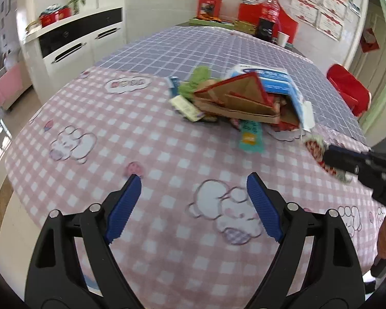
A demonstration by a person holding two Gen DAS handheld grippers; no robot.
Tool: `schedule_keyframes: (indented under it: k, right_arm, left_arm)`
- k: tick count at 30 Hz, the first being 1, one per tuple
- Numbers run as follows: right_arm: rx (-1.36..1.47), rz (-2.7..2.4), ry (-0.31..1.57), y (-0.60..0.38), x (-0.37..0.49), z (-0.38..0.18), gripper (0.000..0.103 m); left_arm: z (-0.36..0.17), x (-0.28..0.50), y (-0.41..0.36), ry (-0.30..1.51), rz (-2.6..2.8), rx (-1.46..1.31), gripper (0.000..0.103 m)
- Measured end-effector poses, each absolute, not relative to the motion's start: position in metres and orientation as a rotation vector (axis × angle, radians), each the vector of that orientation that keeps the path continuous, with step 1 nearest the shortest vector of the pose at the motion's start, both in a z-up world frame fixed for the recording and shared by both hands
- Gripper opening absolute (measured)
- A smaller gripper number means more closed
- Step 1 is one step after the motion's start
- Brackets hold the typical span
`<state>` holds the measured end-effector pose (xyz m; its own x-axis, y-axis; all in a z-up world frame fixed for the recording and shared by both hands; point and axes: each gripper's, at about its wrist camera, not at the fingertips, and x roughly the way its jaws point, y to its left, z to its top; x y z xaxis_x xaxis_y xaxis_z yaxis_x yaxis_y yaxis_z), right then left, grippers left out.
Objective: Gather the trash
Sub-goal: 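Grasp a teal wrapper with the left gripper while the right grasps a small wrapper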
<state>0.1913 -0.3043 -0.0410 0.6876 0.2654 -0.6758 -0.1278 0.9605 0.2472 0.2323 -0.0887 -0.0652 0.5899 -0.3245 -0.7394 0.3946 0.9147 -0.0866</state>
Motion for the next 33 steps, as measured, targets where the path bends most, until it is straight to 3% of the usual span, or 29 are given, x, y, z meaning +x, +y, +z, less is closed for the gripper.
schedule_keyframes:
  k: [11,12,15,20,33]
  right_arm:
    - [0.263,0.141,0.795,-0.357,0.198,-0.050,0.005]
    - [0.263,0.140,0.796,-0.358,0.198,-0.051,0.005]
    - [0.267,0.143,0.807,-0.361,0.199,-0.054,0.005]
    - [0.263,0.156,0.813,-0.359,0.200,-0.056,0.005]
    - [0.232,0.175,0.796,-0.331,0.190,-0.051,0.005]
  left_arm:
    - [-0.076,0.268,-0.163,0.883,-0.561,0.136,0.082]
    - [-0.077,0.271,-0.167,0.894,-0.570,0.130,0.075]
    - [-0.085,0.282,-0.175,0.914,-0.533,0.158,0.032]
    - [-0.090,0.278,-0.173,0.920,-0.550,0.156,0.028]
    - [-0.087,0.237,-0.120,0.904,-0.524,0.098,0.028]
